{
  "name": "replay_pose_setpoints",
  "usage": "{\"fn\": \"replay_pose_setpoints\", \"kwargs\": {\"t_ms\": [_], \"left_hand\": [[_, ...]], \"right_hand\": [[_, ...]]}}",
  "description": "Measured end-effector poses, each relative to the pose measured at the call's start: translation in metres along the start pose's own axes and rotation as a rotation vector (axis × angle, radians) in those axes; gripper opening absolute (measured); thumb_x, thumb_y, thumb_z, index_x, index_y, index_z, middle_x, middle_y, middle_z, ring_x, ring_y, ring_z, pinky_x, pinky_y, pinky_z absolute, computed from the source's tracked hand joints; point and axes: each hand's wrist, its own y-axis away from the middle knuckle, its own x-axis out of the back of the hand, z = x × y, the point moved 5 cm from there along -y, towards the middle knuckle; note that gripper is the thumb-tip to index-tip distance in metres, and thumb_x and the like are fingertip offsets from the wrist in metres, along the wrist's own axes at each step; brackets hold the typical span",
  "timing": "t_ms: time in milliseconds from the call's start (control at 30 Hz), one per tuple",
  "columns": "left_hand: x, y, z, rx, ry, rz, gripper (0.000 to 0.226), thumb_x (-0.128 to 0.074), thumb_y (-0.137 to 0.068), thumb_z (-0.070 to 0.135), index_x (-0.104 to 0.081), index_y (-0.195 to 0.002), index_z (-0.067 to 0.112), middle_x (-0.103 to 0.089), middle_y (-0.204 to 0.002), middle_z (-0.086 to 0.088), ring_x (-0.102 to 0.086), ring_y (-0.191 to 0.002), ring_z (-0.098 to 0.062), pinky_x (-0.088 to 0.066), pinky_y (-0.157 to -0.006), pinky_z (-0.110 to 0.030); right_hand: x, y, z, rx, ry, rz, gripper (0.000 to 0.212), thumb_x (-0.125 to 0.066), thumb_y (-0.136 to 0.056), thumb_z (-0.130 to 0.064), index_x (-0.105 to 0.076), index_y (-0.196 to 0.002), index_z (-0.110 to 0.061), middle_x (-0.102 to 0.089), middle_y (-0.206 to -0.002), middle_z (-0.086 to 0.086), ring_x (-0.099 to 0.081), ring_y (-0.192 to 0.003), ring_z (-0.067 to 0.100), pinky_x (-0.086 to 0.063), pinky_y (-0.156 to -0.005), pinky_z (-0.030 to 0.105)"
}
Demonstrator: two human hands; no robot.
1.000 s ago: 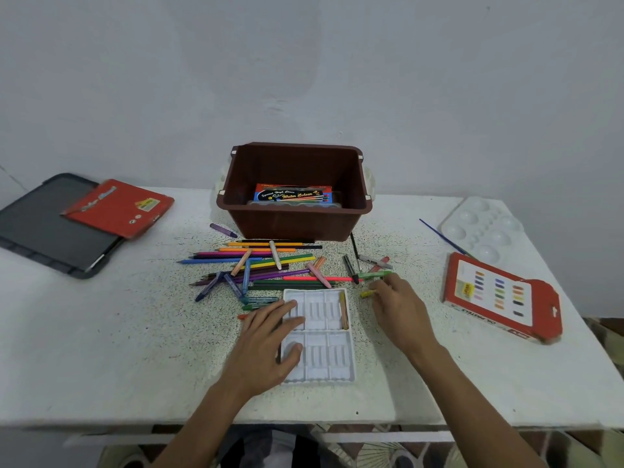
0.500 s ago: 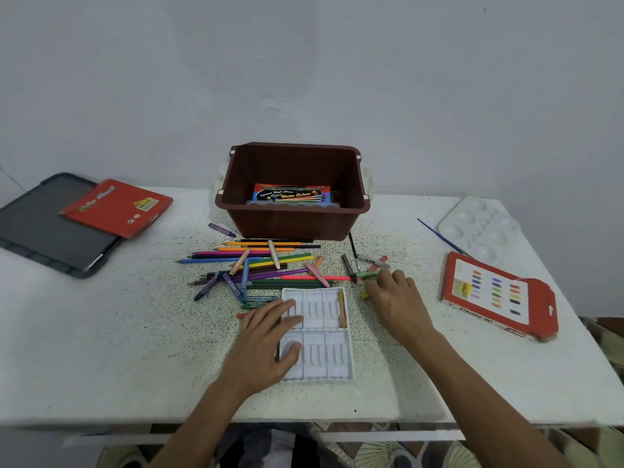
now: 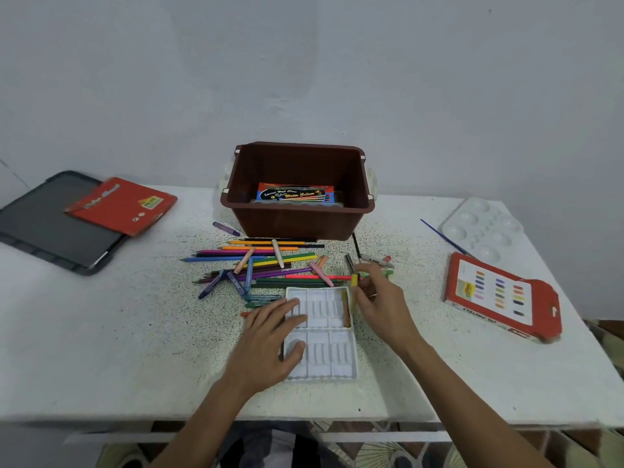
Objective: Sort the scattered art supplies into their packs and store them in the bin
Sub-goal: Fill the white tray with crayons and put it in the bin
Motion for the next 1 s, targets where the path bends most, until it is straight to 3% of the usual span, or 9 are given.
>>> {"fn": "replay_pose_setpoints", "kwargs": {"t_ms": [167, 300, 467, 700, 900, 1000], "left_hand": [[0.0, 0.0, 0.0, 0.001, -0.005, 0.004, 0.041, -0.049, -0.094, 0.049, -0.058, -0.13, 0.032, -0.039, -0.151, 0.014, -0.026, -0.143, -0.007, -0.022, -0.114, -0.04], [0.0, 0.0, 0.0, 0.005, -0.009, 0.0, 0.041, -0.048, -0.095, 0.05, -0.058, -0.13, 0.032, -0.039, -0.151, 0.015, -0.025, -0.144, -0.006, -0.021, -0.115, -0.04], [0.0, 0.001, 0.0, 0.007, -0.008, -0.004, 0.041, -0.048, -0.095, 0.05, -0.058, -0.13, 0.033, -0.039, -0.151, 0.015, -0.025, -0.144, -0.007, -0.021, -0.115, -0.04], [-0.001, 0.0, -0.001, 0.012, -0.009, -0.011, 0.041, -0.047, -0.095, 0.051, -0.057, -0.131, 0.033, -0.037, -0.152, 0.016, -0.025, -0.144, -0.006, -0.021, -0.115, -0.04], [0.0, 0.0, -0.001, 0.013, -0.007, -0.013, 0.041, -0.048, -0.095, 0.05, -0.057, -0.131, 0.034, -0.037, -0.152, 0.016, -0.025, -0.144, -0.006, -0.02, -0.115, -0.04], [0.0, 0.001, 0.0, 0.012, -0.004, -0.01, 0.04, -0.048, -0.095, 0.05, -0.057, -0.131, 0.034, -0.037, -0.152, 0.016, -0.025, -0.144, -0.006, -0.02, -0.115, -0.04]], "right_hand": [[-0.011, 0.005, -0.001, -0.059, -0.048, -0.043, 0.024, -0.062, -0.094, -0.011, -0.057, -0.111, -0.028, -0.064, -0.08, -0.003, -0.061, -0.072, 0.004, -0.052, -0.067, 0.028], [-0.016, 0.009, -0.001, -0.07, -0.037, -0.084, 0.022, -0.061, -0.095, -0.009, -0.059, -0.113, -0.021, -0.062, -0.079, -0.001, -0.061, -0.069, 0.007, -0.054, -0.065, 0.03], [-0.022, 0.01, -0.004, -0.049, -0.001, -0.127, 0.022, -0.06, -0.095, -0.01, -0.058, -0.115, -0.02, -0.06, -0.076, -0.006, -0.063, -0.071, 0.016, -0.057, -0.068, 0.042], [-0.022, 0.011, -0.006, -0.072, -0.033, -0.112, 0.021, -0.059, -0.095, -0.009, -0.055, -0.11, -0.023, -0.059, -0.076, -0.001, -0.062, -0.068, 0.019, -0.055, -0.063, 0.042], [-0.011, 0.005, -0.004, -0.127, -0.212, 0.016, 0.018, -0.061, -0.094, -0.009, -0.06, -0.102, -0.025, -0.064, -0.082, 0.0, -0.063, -0.069, 0.007, -0.053, -0.06, 0.023], [-0.011, 0.004, 0.003, -0.203, -0.315, 0.024, 0.012, -0.065, -0.091, -0.009, -0.06, -0.092, -0.019, -0.065, -0.083, 0.0, -0.062, -0.072, 0.012, -0.055, -0.069, 0.037]]}}
